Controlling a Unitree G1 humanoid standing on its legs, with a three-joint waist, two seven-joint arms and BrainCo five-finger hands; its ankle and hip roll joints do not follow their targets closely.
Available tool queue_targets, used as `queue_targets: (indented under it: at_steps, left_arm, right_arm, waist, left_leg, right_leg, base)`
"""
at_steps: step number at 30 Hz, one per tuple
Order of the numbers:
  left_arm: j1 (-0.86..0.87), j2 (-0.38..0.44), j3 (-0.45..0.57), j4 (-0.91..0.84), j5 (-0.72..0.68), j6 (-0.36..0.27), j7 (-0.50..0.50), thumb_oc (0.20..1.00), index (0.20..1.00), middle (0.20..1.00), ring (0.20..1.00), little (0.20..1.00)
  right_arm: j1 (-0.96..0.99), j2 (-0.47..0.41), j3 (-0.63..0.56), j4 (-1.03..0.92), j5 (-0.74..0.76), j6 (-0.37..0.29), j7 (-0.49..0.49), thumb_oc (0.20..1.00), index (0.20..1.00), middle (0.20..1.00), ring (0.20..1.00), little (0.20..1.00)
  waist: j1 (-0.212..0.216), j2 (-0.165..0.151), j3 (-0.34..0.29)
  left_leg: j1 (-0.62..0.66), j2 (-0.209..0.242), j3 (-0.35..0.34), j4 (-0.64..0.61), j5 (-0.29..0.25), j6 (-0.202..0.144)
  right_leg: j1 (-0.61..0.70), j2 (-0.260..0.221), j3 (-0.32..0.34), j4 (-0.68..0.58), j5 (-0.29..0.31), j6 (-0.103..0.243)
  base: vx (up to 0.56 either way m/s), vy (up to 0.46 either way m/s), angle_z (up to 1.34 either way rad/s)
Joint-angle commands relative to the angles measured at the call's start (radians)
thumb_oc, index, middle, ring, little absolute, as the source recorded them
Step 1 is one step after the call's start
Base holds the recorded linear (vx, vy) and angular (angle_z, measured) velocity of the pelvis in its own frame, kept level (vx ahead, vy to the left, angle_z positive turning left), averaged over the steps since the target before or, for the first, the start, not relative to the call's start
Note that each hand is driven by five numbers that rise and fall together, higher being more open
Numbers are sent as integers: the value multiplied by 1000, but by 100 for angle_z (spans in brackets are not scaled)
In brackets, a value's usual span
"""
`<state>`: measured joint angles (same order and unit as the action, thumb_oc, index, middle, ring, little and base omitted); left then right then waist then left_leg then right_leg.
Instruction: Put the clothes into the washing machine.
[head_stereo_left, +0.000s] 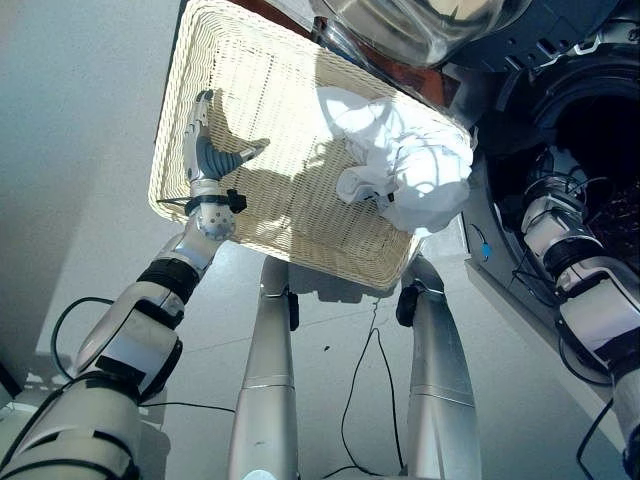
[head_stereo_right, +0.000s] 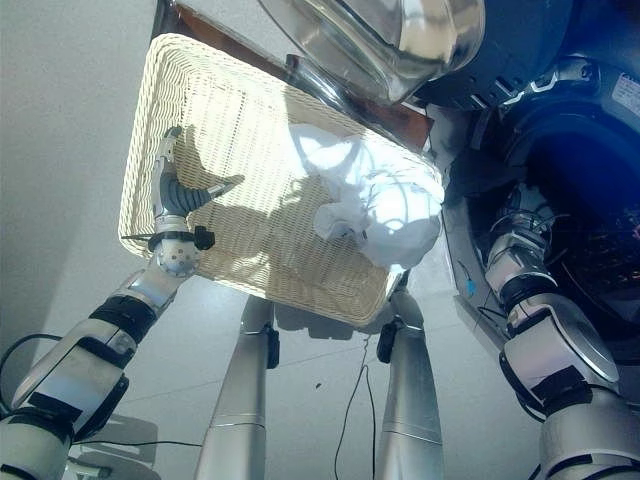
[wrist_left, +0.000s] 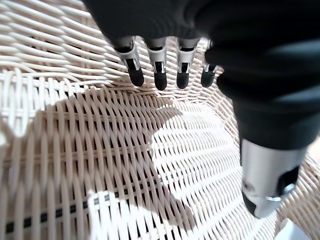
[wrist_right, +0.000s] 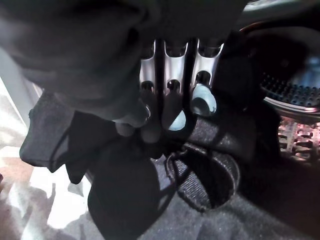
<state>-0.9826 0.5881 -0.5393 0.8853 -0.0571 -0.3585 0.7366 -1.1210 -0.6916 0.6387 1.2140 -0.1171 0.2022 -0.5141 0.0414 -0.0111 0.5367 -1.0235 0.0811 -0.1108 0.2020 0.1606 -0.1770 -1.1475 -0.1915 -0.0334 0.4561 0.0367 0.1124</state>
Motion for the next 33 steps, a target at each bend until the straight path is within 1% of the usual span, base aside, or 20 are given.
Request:
queue_targets:
  at_steps: [1,2,3,7,12,14,16,17,20,21,22,24,28,32,33]
  left_arm:
    - [7,-41,66,-35,7,-28,37,1000,1000,1000,1000,1000]
    - [12,-43,69,-35,10,-31,39,1000,1000,1000,1000,1000]
    - [22,-45,75,-38,15,-33,45,1000,1000,1000,1000,1000]
    - [48,-65,87,-44,39,-44,73,1000,1000,1000,1000,1000]
    - [47,-72,88,-38,41,-51,79,1000,1000,1000,1000,1000]
    - [45,-76,85,-39,37,-49,83,1000,1000,1000,1000,1000]
    - [45,-76,85,-39,37,-49,83,1000,1000,1000,1000,1000]
    - [48,-80,86,-38,40,-51,83,1000,1000,1000,1000,1000]
    - [48,-80,86,-38,40,-51,83,1000,1000,1000,1000,1000]
    - [46,-82,82,-38,34,-49,81,1000,1000,1000,1000,1000]
    - [46,-82,82,-38,34,-49,81,1000,1000,1000,1000,1000]
    - [48,-82,79,-42,26,-45,81,1000,1000,1000,1000,1000]
    - [45,-67,73,-42,15,-49,75,1000,1000,1000,1000,1000]
    - [46,-54,65,-51,11,-43,76,1000,1000,1000,1000,1000]
    - [41,-43,62,-52,4,-41,74,1000,1000,1000,1000,1000]
  right_arm:
    - [44,-25,-41,-42,147,-74,-87,536,536,536,536,536]
    - [59,-18,-63,-51,158,-84,-92,1000,1000,1000,1000,1000]
    - [83,-9,-89,-58,165,-100,-108,1000,1000,1000,1000,1000]
    - [152,22,-143,-52,169,-124,-149,1000,1000,1000,1000,1000]
    - [171,39,-156,-27,155,-115,-168,1000,1000,1000,1000,1000]
    - [170,44,-155,-7,144,-93,-177,1000,1000,1000,1000,1000]
    - [170,44,-155,-7,144,-93,-177,1000,1000,1000,1000,1000]
    - [165,45,-153,7,130,-80,-177,1000,1000,1000,1000,1000]
    - [165,45,-153,7,130,-80,-177,1000,1000,1000,1000,1000]
    - [144,39,-144,23,119,-67,-181,1000,1000,1000,1000,1000]
    - [144,39,-144,23,119,-67,-181,1000,1000,1000,1000,1000]
    - [117,13,-129,39,74,-31,-226,1000,1000,1000,1000,1000]
    - [87,-20,-103,58,24,24,-253,1000,1000,1000,1000,1000]
    - [73,-49,-84,66,20,54,-274,1000,1000,1000,1000,1000]
    - [58,-64,-74,67,33,73,-292,1000,1000,1000,1000,1000]
  waist:
    - [-32,51,-17]
    - [-34,51,-17]
    - [-36,50,-17]
    - [-42,53,-17]
    - [-43,61,-17]
    - [-43,70,-17]
    - [-43,70,-17]
    - [-40,75,-17]
    - [-40,75,-17]
    - [-37,82,-17]
    - [-37,82,-17]
    - [-34,89,-17]
    - [-31,88,-17]
    - [-29,84,-17]
    - [-28,82,-17]
  left_leg:
    - [-38,-84,63,57,-20,103]
    - [-38,-83,65,56,-21,104]
    - [-38,-83,67,57,-21,103]
    - [-34,-78,74,53,-22,104]
    - [-34,-76,77,52,-21,104]
    - [-38,-75,77,56,-21,103]
    - [-38,-75,77,56,-21,103]
    - [-37,-75,78,56,-20,103]
    - [-37,-75,78,56,-20,103]
    - [-35,-74,80,57,-19,102]
    - [-35,-74,80,57,-19,102]
    - [-32,-71,84,57,-15,101]
    - [-35,-70,82,57,-13,101]
    - [-40,-71,78,59,-13,103]
    - [-43,-73,73,57,-15,104]
  right_leg:
    - [41,87,-73,-161,148,8]
    - [41,89,-70,-162,147,8]
    - [42,91,-68,-163,147,7]
    - [44,93,-62,-162,143,7]
    - [43,92,-59,-161,142,6]
    - [38,91,-53,-160,142,5]
    - [38,91,-53,-160,142,5]
    - [39,91,-53,-159,142,5]
    - [39,91,-53,-159,142,5]
    - [41,89,-53,-160,142,5]
    - [41,89,-53,-160,142,5]
    - [45,86,-53,-159,141,5]
    - [46,86,-55,-160,142,6]
    - [44,84,-58,-161,145,7]
    - [41,84,-60,-162,146,8]
  base:
    - [0,0,0]
    - [0,0,0]
    - [0,0,0]
    - [0,0,0]
    - [0,0,0]
    - [0,0,0]
    - [0,2,-2]
    - [1,3,-3]
    - [0,1,-1]
    - [0,0,0]
    - [0,0,0]
    - [4,19,-1]
    - [7,6,-3]
    - [0,0,0]
    - [0,0,0]
